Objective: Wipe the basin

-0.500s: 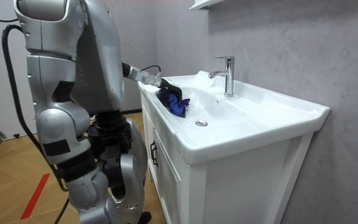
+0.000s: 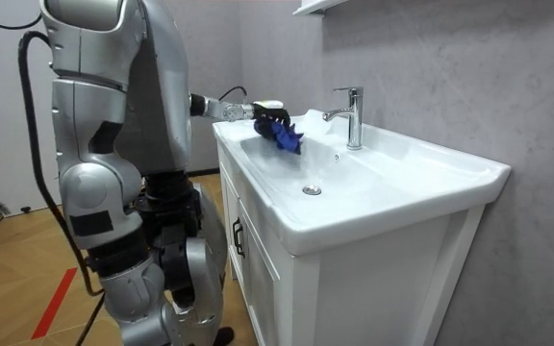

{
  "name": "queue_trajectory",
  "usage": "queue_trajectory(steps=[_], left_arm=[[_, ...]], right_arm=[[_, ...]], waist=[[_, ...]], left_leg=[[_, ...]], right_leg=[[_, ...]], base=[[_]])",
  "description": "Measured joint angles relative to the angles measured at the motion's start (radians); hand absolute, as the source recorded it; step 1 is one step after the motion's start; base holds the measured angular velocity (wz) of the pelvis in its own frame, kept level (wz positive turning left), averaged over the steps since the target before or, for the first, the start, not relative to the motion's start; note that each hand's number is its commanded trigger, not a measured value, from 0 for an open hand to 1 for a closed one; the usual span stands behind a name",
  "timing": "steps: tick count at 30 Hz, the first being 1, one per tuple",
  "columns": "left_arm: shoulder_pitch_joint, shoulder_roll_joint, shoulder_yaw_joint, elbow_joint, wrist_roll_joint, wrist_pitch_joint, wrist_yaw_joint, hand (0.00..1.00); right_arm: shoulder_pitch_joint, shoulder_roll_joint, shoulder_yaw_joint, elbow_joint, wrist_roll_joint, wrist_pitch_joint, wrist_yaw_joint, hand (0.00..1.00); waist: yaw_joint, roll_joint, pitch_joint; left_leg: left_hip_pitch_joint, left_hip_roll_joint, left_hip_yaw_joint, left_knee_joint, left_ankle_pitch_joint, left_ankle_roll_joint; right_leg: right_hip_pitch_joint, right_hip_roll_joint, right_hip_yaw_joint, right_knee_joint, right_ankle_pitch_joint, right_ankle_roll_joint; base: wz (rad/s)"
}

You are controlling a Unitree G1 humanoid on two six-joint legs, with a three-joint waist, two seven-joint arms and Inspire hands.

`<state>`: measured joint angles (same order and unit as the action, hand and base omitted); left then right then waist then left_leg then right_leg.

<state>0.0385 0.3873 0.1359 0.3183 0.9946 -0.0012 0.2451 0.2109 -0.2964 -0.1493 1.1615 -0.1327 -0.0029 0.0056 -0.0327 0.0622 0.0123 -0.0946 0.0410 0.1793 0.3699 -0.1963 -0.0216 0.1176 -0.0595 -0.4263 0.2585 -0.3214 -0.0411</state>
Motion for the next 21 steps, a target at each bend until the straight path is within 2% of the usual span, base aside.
queue_trajectory(steps=[5, 6, 12, 21], left_arm=[[-0.049, 0.002, 0.009, -0.035, 0.000, -0.025, 0.063, 1.00], [-0.052, 0.002, 0.009, -0.045, 0.000, -0.027, 0.078, 1.00], [-0.058, 0.002, 0.009, -0.054, -0.002, -0.035, 0.121, 1.00], [-0.055, 0.001, 0.009, -0.054, -0.021, -0.043, 0.145, 1.00]], right_arm=[[0.001, 0.006, 0.000, 0.004, -0.024, -0.020, 0.019, 0.00], [0.003, 0.010, 0.000, 0.003, -0.024, -0.021, 0.019, 0.00], [0.009, 0.020, -0.001, 0.006, -0.022, -0.021, 0.021, 0.00], [0.023, 0.023, 0.000, 0.005, -0.011, -0.018, 0.030, 0.00]], waist=[[-0.016, 0.006, -0.0038], [-0.023, 0.010, -0.0068], [-0.045, 0.016, -0.0080], [-0.037, 0.013, -0.0075]], left_leg=[[0.019, -0.002, 0.002, -0.014, 0.000, 0.000], [0.025, -0.002, 0.002, -0.020, 0.000, 0.000], [0.056, -0.002, 0.008, -0.041, 0.001, -0.001], [0.056, -0.004, 0.006, -0.040, 0.001, -0.002]], right_leg=[[0.012, 0.000, 0.014, 0.002, 0.002, -0.001], [0.015, 0.000, 0.017, 0.001, 0.003, -0.001], [0.030, 0.001, 0.035, -0.001, 0.003, -0.001], [0.028, 0.001, 0.042, 0.004, 0.003, -0.002]], base=[[-0.05], [-0.07], [-0.08], [0.00]])
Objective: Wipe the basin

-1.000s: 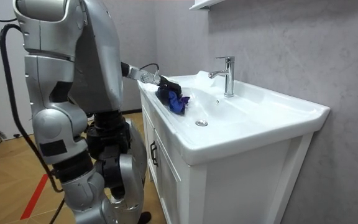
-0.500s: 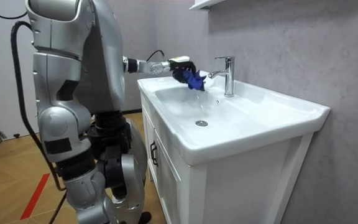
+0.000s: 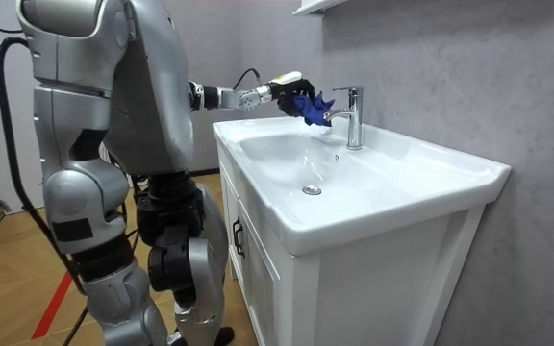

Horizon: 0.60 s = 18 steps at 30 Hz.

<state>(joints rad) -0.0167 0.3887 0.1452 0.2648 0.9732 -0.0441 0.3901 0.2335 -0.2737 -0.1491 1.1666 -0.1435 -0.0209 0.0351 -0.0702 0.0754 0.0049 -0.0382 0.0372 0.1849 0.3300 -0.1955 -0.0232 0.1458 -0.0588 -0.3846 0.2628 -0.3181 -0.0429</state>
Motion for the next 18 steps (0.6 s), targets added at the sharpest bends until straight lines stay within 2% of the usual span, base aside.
queue_trajectory(steps=[7, 8, 10, 15, 18], left_arm=[[0.001, 0.000, 0.009, 0.000, 0.000, 0.002, 0.009, 1.00], [0.007, 0.000, 0.012, 0.000, 0.002, 0.002, 0.020, 1.00], [0.035, 0.000, 0.032, 0.000, 0.005, 0.002, 0.029, 1.00], [0.054, 0.000, 0.072, 0.000, 0.003, 0.024, 0.030, 1.00], [0.054, 0.000, 0.091, 0.000, 0.002, 0.039, 0.030, 1.00]], right_arm=[[0.002, 0.000, 0.001, -0.006, -0.015, 0.005, -0.004, 0.00], [0.001, 0.000, 0.000, -0.007, -0.017, 0.010, -0.006, 0.00], [-0.006, 0.000, 0.000, -0.006, -0.030, 0.018, -0.007, 0.00], [-0.015, 0.000, 0.000, -0.004, -0.028, 0.023, -0.007, 0.00], [-0.021, 0.000, 0.000, -0.005, -0.024, 0.026, -0.003, 0.00]], waist=[[0.036, -0.007, 0.0023], [0.045, -0.008, 0.0012], [0.049, -0.008, -0.0073], [0.053, -0.014, -0.0079], [0.059, -0.009, -0.0075]], left_leg=[[-0.004, 0.003, 0.003, 0.015, 0.000, 0.000], [-0.004, 0.003, 0.005, 0.017, 0.000, 0.000], [-0.005, 0.003, 0.004, 0.021, 0.000, 0.000], [-0.030, 0.004, -0.012, 0.053, 0.000, 0.001], [-0.052, 0.005, -0.027, 0.072, 0.000, 0.001]], right_leg=[[-0.006, -0.002, 0.001, 0.017, -0.001, -0.001], [-0.008, -0.003, 0.005, 0.015, -0.003, -0.001], [-0.009, -0.003, 0.009, 0.017, -0.004, -0.001], [-0.017, -0.004, -0.009, 0.036, -0.008, -0.003], [-0.022, -0.004, -0.029, 0.042, -0.011, -0.005]], base=[[0.00], [-0.05], [-0.02], [0.12], [0.19]])
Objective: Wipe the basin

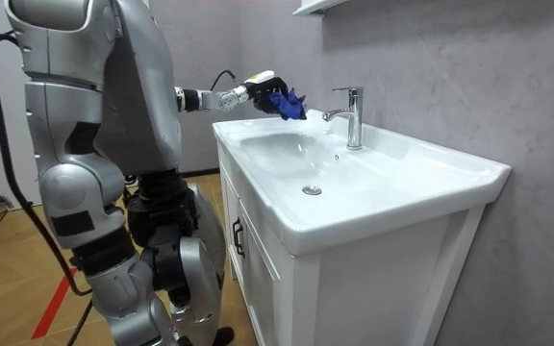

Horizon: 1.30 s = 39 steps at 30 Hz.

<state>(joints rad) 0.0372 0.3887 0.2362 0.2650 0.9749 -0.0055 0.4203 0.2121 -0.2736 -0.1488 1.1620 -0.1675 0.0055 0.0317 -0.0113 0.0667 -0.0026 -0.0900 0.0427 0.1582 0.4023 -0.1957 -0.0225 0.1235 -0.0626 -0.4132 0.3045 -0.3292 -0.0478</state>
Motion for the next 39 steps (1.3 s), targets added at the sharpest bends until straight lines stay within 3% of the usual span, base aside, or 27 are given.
queue_trajectory(steps=[9, 14, 26, 30, 39], left_arm=[[0.002, 0.000, 0.029, 0.000, 0.001, -0.001, 0.000, 1.00], [0.015, 0.000, 0.080, -0.002, 0.001, 0.000, 0.000, 1.00], [0.081, 0.000, 0.099, -0.006, 0.012, 0.004, -0.023, 1.00], [0.117, 0.000, 0.109, -0.005, 0.020, 0.017, -0.023, 1.00], [0.132, 0.000, 0.109, 0.053, 0.020, 0.054, -0.023, 1.00]], right_arm=[[-0.010, 0.000, 0.007, 0.000, 0.000, 0.005, 0.016, 0.00], [-0.025, -0.004, 0.006, 0.000, 0.007, -0.001, 0.020, 0.00], [-0.024, -0.007, -0.003, 0.001, 0.009, -0.004, 0.037, 0.00], [-0.016, -0.007, -0.003, 0.000, 0.009, -0.004, 0.036, 0.00], [-0.002, -0.007, -0.004, 0.000, 0.010, -0.003, 0.018, 0.00]], waist=[[0.049, 0.029, 0.0037], [0.050, 0.027, 0.0042], [0.051, 0.010, 0.0056], [0.056, 0.004, 0.0026], [0.071, 0.006, 0.0023]], left_leg=[[-0.007, -0.002, -0.021, 0.011, 0.000, 0.000], [-0.019, -0.003, -0.021, 0.012, 0.000, 0.000], [-0.027, -0.003, -0.026, 0.014, 0.001, -0.002], [-0.028, -0.003, -0.025, 0.014, 0.001, -0.002], [-0.028, -0.003, -0.028, 0.014, 0.001, -0.001]], right_leg=[[-0.003, 0.000, -0.005, 0.012, -0.008, -0.003], [-0.022, -0.006, -0.006, 0.040, -0.021, -0.008], [-0.024, -0.005, -0.018, 0.039, -0.027, -0.013], [-0.026, -0.005, -0.017, 0.040, -0.027, -0.013], [-0.025, -0.005, -0.020, 0.041, -0.027, -0.012]], base=[[0.04], [0.01], [0.04], [0.00], [0.00]])
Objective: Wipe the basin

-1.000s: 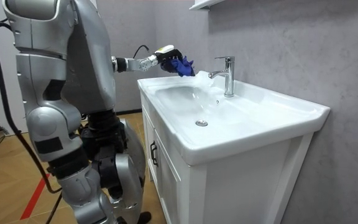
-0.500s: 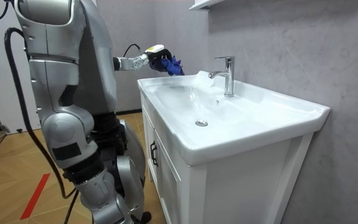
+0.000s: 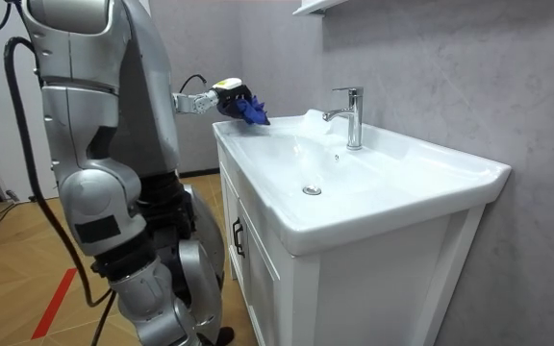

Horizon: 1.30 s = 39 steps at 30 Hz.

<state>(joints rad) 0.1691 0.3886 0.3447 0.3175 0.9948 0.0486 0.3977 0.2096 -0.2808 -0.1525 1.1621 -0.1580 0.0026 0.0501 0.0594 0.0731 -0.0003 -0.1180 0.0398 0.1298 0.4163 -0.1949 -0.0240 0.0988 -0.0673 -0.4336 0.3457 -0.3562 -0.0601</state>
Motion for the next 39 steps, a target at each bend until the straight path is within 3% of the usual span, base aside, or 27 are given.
queue_trajectory(steps=[13, 14, 16, 29, 34, 39], left_arm=[[0.001, 0.000, 0.000, 0.017, 0.000, 0.017, 0.001, 1.00], [0.003, 0.000, 0.000, 0.017, 0.000, 0.017, 0.001, 0.96], [0.003, 0.000, -0.002, 0.017, 0.000, 0.019, 0.001, 0.00], [0.003, -0.005, -0.005, 0.016, -0.003, 0.046, 0.001, 0.00], [0.003, -0.008, -0.005, 0.016, -0.002, 0.046, 0.003, 0.00], [0.002, -0.009, -0.006, 0.016, -0.002, 0.048, 0.003, 0.00]], right_arm=[[0.011, 0.000, 0.002, 0.000, 0.000, 0.002, -0.017, 0.00], [0.011, 0.000, 0.002, 0.000, 0.002, 0.002, -0.017, 0.00], [0.008, 0.000, 0.003, 0.000, 0.007, 0.004, -0.019, 0.00], [0.003, 0.003, 0.003, -0.001, 0.068, 0.018, -0.038, 0.00], [0.004, 0.003, 0.003, -0.002, 0.073, 0.018, -0.048, 0.00], [-0.005, 0.003, 0.003, -0.001, 0.074, 0.018, -0.054, 0.00]], waist=[[0.002, -0.004, 0.0032], [0.001, -0.004, 0.0029], [0.000, -0.004, 0.0028], [-0.007, -0.012, 0.0003], [-0.007, -0.003, 0.0004], [-0.029, 0.008, 0.0021]], left_leg=[[0.000, -0.001, -0.002, -0.002, 0.000, 0.000], [0.000, -0.001, -0.002, -0.001, 0.000, 0.000], [-0.002, -0.002, -0.002, -0.001, 0.000, 0.000], [-0.012, -0.011, -0.024, -0.002, 0.000, 0.000], [-0.012, -0.011, -0.024, -0.002, 0.000, 0.000], [-0.012, -0.011, -0.025, -0.003, 0.000, 0.000]], right_leg=[[0.002, 0.000, -0.003, -0.002, 0.000, 0.000], [0.002, 0.000, -0.004, -0.004, 0.000, 0.000], [0.002, 0.000, -0.007, -0.006, 0.000, 0.000], [0.008, 0.000, -0.031, -0.019, 0.000, 0.001], [0.009, 0.000, -0.031, -0.021, 0.000, 0.001], [0.008, 0.000, -0.030, -0.022, 0.000, 0.001]], base=[[0.00], [0.00], [0.00], [0.05], [0.00], [0.00]])
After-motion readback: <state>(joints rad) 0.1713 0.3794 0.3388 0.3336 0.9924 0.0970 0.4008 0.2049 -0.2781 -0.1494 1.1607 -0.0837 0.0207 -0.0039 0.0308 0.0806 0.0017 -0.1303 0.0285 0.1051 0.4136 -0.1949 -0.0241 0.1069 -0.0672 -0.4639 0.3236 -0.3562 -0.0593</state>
